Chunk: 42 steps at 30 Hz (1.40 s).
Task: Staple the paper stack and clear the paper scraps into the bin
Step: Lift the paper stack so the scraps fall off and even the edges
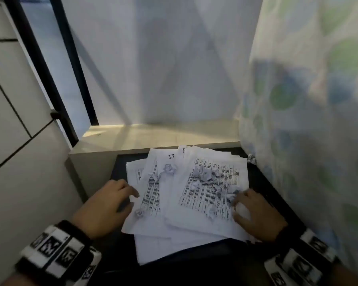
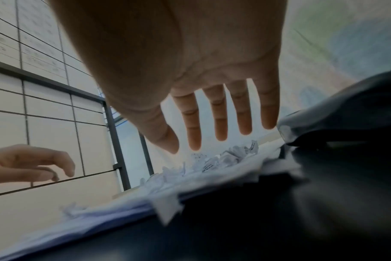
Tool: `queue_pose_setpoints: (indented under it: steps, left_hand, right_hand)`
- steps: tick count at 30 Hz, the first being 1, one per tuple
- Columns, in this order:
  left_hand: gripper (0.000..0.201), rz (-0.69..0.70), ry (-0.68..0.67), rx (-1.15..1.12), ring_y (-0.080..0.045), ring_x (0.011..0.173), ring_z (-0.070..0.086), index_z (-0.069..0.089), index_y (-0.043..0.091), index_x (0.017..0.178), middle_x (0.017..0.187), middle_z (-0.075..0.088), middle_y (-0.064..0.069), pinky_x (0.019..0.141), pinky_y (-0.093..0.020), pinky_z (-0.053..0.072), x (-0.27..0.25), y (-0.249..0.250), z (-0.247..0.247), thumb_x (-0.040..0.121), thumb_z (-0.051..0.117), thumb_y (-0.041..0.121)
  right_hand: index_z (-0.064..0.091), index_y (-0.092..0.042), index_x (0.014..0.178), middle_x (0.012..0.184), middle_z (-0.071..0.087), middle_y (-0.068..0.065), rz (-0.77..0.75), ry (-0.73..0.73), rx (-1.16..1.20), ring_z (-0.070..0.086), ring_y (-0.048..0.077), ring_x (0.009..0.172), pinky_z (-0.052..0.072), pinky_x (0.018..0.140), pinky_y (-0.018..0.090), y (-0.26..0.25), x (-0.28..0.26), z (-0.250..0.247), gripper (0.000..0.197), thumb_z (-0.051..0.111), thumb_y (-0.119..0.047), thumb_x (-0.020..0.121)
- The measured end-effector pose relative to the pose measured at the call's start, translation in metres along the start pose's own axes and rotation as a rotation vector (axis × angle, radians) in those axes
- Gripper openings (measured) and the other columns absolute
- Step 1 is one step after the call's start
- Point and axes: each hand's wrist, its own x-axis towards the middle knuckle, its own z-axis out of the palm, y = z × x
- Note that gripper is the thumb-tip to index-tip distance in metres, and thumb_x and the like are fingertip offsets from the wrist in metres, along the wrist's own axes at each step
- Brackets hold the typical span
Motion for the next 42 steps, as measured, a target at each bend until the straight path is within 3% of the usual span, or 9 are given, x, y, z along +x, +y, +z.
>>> queue_pose_setpoints:
  steps: [3, 5, 10, 17, 22, 29, 37, 39, 42]
  left_hand:
    - [0.032, -0.053, -0.046, -0.006, -0.015, 0.102, 0.055, 0.062, 0.026, 0.114, 0.106, 0.052, 0.005, 0.091, -0.024, 0.044, 0.012, 0.004, 0.0, 0.087, 0.048, 0.037]
    - [0.029, -0.118, -0.083, -0.03, -0.019, 0.104, 0.057, 0.059, 0.023, 0.118, 0.108, 0.049, 0.001, 0.093, -0.026, 0.045, 0.024, 0.006, 0.005, 0.089, 0.056, 0.028]
    - [0.051, -0.341, -0.214, 0.003, -0.028, 0.116, 0.055, 0.041, 0.017, 0.137, 0.134, 0.046, -0.014, 0.096, -0.034, 0.045, 0.057, -0.001, 0.02, 0.091, 0.053, 0.037]
    - [0.07, -0.556, -0.261, -0.083, -0.033, 0.131, 0.046, 0.02, 0.008, 0.147, 0.146, 0.041, -0.018, 0.105, -0.037, 0.04, 0.099, -0.013, 0.032, 0.093, 0.044, 0.047]
    - [0.073, -0.624, -0.272, -0.183, -0.033, 0.136, 0.039, 0.021, 0.008, 0.148, 0.15, 0.034, -0.018, 0.108, -0.036, 0.036, 0.122, -0.017, 0.041, 0.092, 0.048, 0.046]
    - [0.081, -0.693, -0.21, -0.193, -0.03, 0.129, 0.047, 0.035, 0.004, 0.14, 0.144, 0.042, -0.017, 0.104, -0.034, 0.043, 0.131, -0.02, 0.043, 0.075, 0.073, 0.036]
    - [0.097, -0.689, -0.235, -0.222, -0.032, 0.127, 0.047, 0.033, 0.012, 0.142, 0.141, 0.042, -0.015, 0.103, -0.041, 0.045, 0.124, -0.026, 0.042, 0.062, 0.085, 0.029]
    - [0.098, -0.685, -0.213, -0.24, -0.034, 0.128, 0.045, 0.031, 0.016, 0.143, 0.143, 0.036, -0.016, 0.104, -0.042, 0.044, 0.12, -0.027, 0.041, 0.062, 0.085, 0.027]
    - [0.099, -0.737, -0.19, -0.293, -0.037, 0.127, 0.045, 0.027, 0.016, 0.144, 0.144, 0.033, -0.018, 0.102, -0.043, 0.045, 0.117, -0.031, 0.04, 0.064, 0.084, 0.027]
  right_hand:
    - [0.056, -0.016, 0.11, 0.116, 0.048, 0.009, 0.114, -0.071, -0.065, 0.053, 0.026, 0.107, 0.042, 0.093, 0.031, -0.009, 0.018, -0.01, 0.032, 0.057, -0.035, 0.084]
    - [0.052, -0.015, 0.115, 0.122, 0.045, 0.012, 0.192, -0.124, -0.077, 0.054, 0.03, 0.107, 0.045, 0.093, 0.033, -0.013, 0.033, -0.016, 0.038, 0.057, -0.036, 0.084]
    - [0.044, -0.013, 0.127, 0.137, 0.038, 0.014, 0.303, -0.135, -0.113, 0.054, 0.029, 0.113, 0.045, 0.095, 0.036, -0.015, 0.061, -0.024, 0.05, 0.052, -0.043, 0.088]
    - [0.04, -0.013, 0.131, 0.141, 0.035, 0.017, 0.386, -0.135, -0.16, 0.047, 0.034, 0.123, 0.041, 0.102, 0.042, -0.002, 0.102, -0.026, 0.058, 0.044, -0.052, 0.088]
    - [0.037, -0.01, 0.134, 0.143, 0.032, 0.019, 0.4, -0.18, -0.143, 0.048, 0.036, 0.123, 0.041, 0.101, 0.04, 0.001, 0.127, -0.015, 0.061, 0.046, -0.049, 0.089]
    - [0.046, -0.012, 0.126, 0.135, 0.041, 0.016, 0.271, -0.262, -0.111, 0.054, 0.031, 0.112, 0.044, 0.092, 0.036, -0.022, 0.139, 0.006, 0.05, 0.048, -0.044, 0.089]
    - [0.051, -0.022, 0.129, 0.143, 0.042, 0.009, 0.098, -0.354, -0.127, 0.049, 0.026, 0.124, 0.04, 0.102, 0.036, -0.042, 0.139, 0.012, 0.041, 0.055, -0.034, 0.089]
    - [0.052, -0.021, 0.128, 0.143, 0.043, 0.009, 0.11, -0.3, -0.071, 0.046, 0.027, 0.127, 0.038, 0.104, 0.036, -0.04, 0.14, 0.01, 0.041, 0.056, -0.03, 0.089]
    - [0.049, -0.018, 0.127, 0.138, 0.042, 0.014, 0.263, -0.135, -0.078, 0.049, 0.032, 0.121, 0.042, 0.1, 0.038, -0.028, 0.141, 0.005, 0.045, 0.058, -0.031, 0.085]
